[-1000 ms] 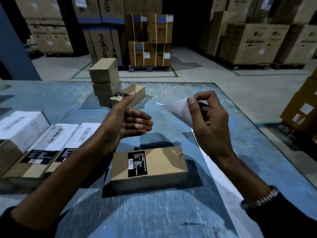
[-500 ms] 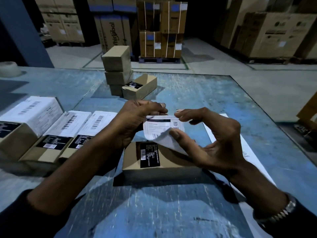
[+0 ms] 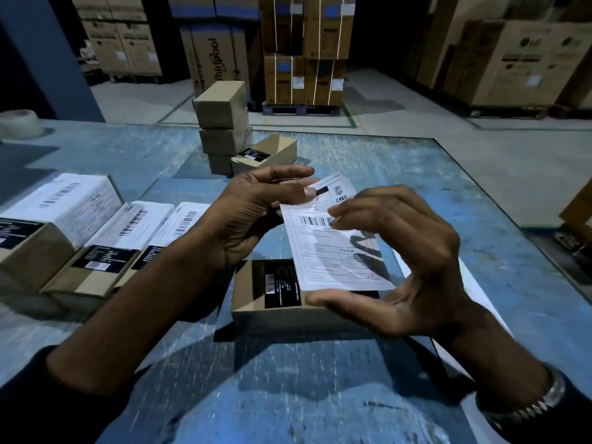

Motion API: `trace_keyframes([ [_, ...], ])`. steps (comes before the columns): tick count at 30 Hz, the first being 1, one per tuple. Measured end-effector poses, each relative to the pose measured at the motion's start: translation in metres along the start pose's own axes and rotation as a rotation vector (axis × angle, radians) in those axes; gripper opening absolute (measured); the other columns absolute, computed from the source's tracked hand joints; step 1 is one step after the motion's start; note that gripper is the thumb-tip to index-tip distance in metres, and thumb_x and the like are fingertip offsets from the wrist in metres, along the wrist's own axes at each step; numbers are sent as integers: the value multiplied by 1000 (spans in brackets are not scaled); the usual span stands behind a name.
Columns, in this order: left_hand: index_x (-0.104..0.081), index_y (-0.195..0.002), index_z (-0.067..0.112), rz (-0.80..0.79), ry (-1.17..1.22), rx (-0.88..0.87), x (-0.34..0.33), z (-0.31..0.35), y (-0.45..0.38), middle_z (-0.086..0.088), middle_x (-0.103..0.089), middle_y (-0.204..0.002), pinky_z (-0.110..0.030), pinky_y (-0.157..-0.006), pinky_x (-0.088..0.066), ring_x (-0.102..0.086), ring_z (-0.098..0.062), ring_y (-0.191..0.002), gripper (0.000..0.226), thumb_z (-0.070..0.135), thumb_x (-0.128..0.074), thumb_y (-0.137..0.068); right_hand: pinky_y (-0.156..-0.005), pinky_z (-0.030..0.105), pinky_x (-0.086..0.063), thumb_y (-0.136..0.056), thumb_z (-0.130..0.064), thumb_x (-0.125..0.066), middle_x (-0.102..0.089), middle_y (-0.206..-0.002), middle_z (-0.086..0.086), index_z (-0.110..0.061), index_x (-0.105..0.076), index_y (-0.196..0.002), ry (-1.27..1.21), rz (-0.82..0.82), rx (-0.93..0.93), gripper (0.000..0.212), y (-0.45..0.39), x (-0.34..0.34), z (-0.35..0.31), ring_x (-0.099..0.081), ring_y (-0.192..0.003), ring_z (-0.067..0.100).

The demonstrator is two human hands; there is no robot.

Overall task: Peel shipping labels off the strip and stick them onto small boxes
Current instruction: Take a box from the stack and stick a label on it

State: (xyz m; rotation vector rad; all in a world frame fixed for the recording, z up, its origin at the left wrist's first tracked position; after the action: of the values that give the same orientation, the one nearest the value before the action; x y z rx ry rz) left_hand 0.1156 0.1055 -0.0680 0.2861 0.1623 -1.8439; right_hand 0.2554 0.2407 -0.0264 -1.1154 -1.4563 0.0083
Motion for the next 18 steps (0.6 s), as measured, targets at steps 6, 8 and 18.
trace_keyframes([
  [6,-75,-118,6,-14,61,40,0,0,0,-14,-80,-116,-41,-99,-61,-78,-30,-104,35,-7,-72,-86,-98,37,-49,-86,-65,-75,-66,-129,10,-2,-68,-121,-17,439,-114,72,-10,36,17,-62,-124,28],
  [8,-75,-116,6,-52,55,35,-7,1,3,-14,-80,-115,-40,-98,-61,-79,-28,-100,36,-7,-73,-83,-92,40,-55,-91,-59,-72,-67,-130,5,-12,-63,-126,-255,548,-245,59,-2,42,42,-63,-124,25],
  [18,-75,-109,9,-118,-157,-45,-23,4,19,-7,-83,-106,-29,-82,-65,-80,-19,-96,37,0,-78,-73,-80,47,-51,-89,-24,-83,-78,-98,12,-14,-78,-105,-758,330,-601,19,0,3,101,-72,-93,27],
])
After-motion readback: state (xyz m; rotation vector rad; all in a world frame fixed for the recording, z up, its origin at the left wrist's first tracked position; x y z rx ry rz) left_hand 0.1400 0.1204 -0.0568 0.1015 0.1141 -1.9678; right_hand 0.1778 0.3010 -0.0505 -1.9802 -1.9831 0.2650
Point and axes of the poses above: each hand's wrist, its own y-axis away from the middle knuckle, its own x-axis out of the back of the hand, z = x × y, the point moved 10 cm from there along -y, towards the middle knuckle
